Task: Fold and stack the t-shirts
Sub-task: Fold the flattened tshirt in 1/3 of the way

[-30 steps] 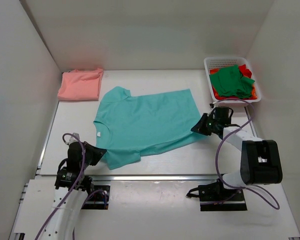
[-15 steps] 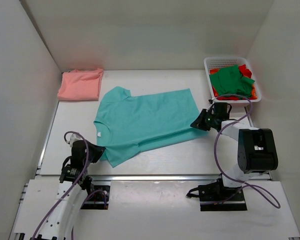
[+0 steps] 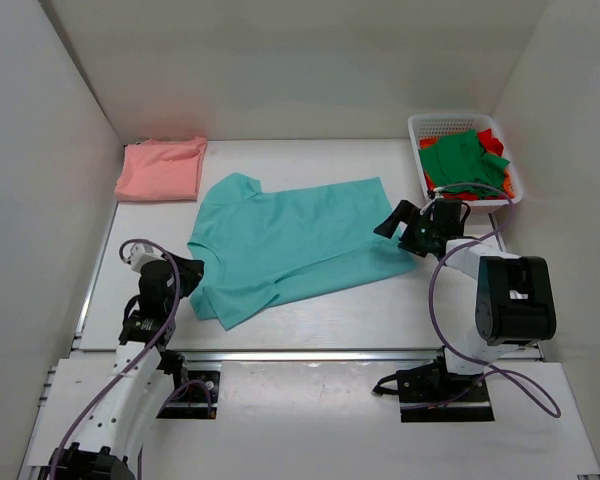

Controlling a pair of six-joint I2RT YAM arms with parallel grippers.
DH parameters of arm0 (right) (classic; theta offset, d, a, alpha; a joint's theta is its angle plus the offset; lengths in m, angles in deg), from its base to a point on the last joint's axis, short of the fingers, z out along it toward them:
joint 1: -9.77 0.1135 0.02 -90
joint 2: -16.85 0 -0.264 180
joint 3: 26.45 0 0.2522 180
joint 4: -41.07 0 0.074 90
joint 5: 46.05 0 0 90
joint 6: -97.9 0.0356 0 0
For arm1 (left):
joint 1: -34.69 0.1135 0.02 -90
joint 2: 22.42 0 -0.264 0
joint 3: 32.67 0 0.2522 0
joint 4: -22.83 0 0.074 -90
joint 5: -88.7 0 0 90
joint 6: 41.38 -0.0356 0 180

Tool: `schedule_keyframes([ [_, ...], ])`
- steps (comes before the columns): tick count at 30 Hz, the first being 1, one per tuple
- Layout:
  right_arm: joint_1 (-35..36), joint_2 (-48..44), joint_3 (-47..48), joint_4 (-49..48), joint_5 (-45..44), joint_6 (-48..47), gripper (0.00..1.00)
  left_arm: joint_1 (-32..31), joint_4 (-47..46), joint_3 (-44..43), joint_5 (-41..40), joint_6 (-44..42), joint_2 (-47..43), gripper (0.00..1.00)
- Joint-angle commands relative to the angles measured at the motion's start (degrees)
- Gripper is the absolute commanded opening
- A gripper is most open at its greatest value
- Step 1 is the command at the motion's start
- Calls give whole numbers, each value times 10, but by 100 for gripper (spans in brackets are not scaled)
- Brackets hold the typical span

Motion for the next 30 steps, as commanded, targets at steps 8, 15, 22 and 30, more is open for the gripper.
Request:
schedule_keyframes([
  [8,38,-38,47,64,-86,-106,99,-12,27,-60,36,-131,79,40],
  [15,12,-10,69,88,-83,-149,83,8,9,-45,64,-174,138,40],
  [22,14,7,63,87,-48,-161,16,-7,-46,-51,91,-171,225,38],
  [30,57,27,33,140,-47,-133,2,-19,-52,-121,105,-193,367,36],
])
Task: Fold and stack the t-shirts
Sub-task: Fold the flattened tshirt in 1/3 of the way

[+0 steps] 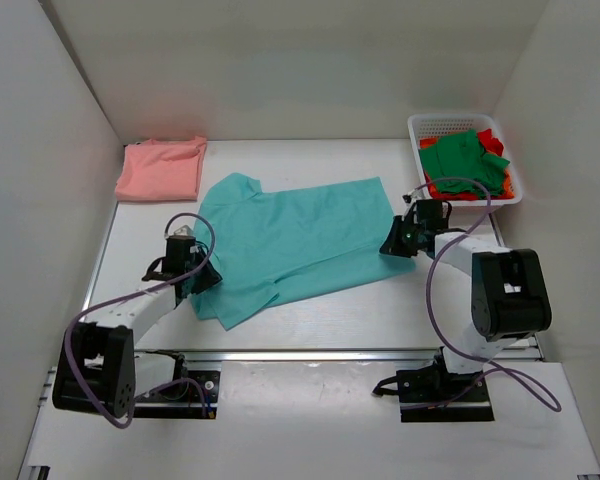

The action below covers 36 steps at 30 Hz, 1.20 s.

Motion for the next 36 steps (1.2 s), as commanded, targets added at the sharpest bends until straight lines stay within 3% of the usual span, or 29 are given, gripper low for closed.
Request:
schedule_keyframes([
  [1,8,6,-19,33,11,19,0,-6,-13,-34,18,-19,17,36],
  [16,49,-203,-200,155,-28,74,0,22,108,12,44,-12,-196,37],
  [22,49,-340,-211,171,1,61,28,-4,92,-20,80,-42,-124,37],
  [24,42,-371,-201,173,-3,56,50,-10,70,-38,90,-47,-92,37],
  [26,19,-376,-199,166,-1,55,61,-11,51,-53,87,-53,-62,37],
  [28,-3,-362,-200,165,20,42,99,-11,34,-75,83,-58,-16,36],
  [36,-17,-314,-189,124,17,24,99,-6,-17,-207,89,-64,158,36],
])
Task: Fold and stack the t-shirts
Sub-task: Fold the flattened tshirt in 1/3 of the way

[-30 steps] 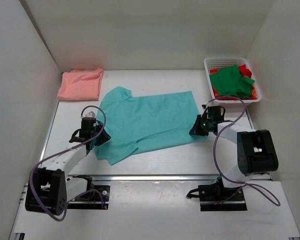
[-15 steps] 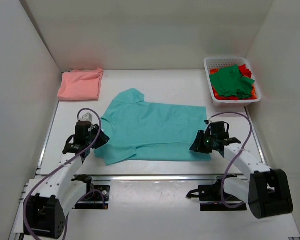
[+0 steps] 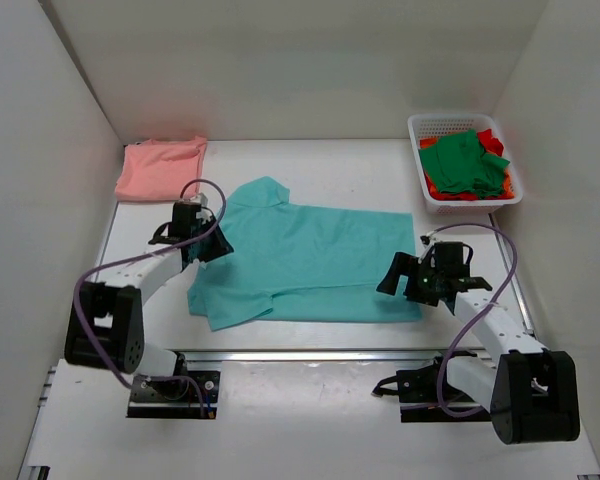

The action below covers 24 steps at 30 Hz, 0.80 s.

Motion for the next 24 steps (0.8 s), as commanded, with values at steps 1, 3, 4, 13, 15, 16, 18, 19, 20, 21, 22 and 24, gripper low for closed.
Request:
schedule_keyframes([
  [1,-9,9,22,-36,11,-17,93,2,-51,-46,15,-2,48,35],
  [3,-18,19,29,-36,13,-25,90,-5,-56,-72,14,1,85,35],
  [4,-19,23,34,-38,14,-26,84,-5,-60,-90,17,3,110,34],
  [13,-15,30,79,1,-6,-48,42,2,-84,-124,15,20,199,30],
  [15,-16,39,81,0,-14,-54,54,1,-84,-135,12,18,217,30],
  [16,-21,46,84,-1,-16,-59,56,-2,-72,-142,8,17,220,30],
  [18,-23,57,85,0,-28,-62,60,-2,-67,-150,0,14,233,30],
  [19,-27,57,82,-3,-33,-64,60,-1,-64,-153,-5,15,235,30],
  [20,-28,57,84,-6,-41,-68,61,4,-61,-149,-10,14,238,30],
  [21,-28,57,84,-11,-39,-72,60,3,-60,-150,-15,13,238,30],
  [22,-28,62,85,-14,-37,-75,61,3,-60,-154,-17,13,238,30],
  [24,-28,74,86,-14,-42,-78,61,5,-60,-150,-29,17,236,30],
])
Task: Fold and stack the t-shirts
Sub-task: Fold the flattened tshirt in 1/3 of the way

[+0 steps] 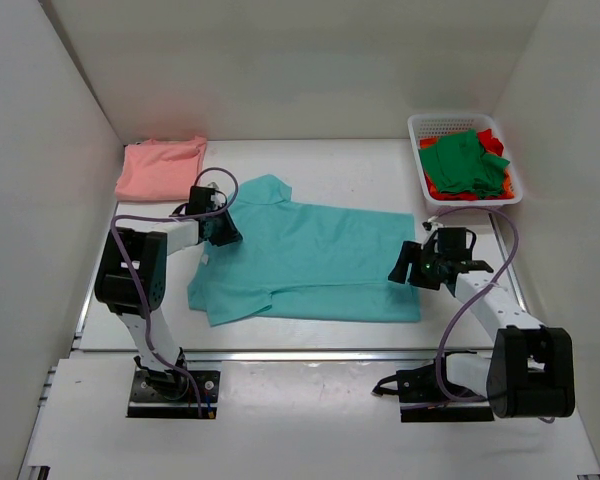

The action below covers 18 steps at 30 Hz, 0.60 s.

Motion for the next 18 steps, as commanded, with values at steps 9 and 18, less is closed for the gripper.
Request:
schedule_keyframes([
  [9,-5,24,10,-18,-32,-29,60,12,8,-2,-34,0,-1,30],
  [18,-20,52,9,-29,-8,-34,46,17,3,5,-24,4,-1,30],
])
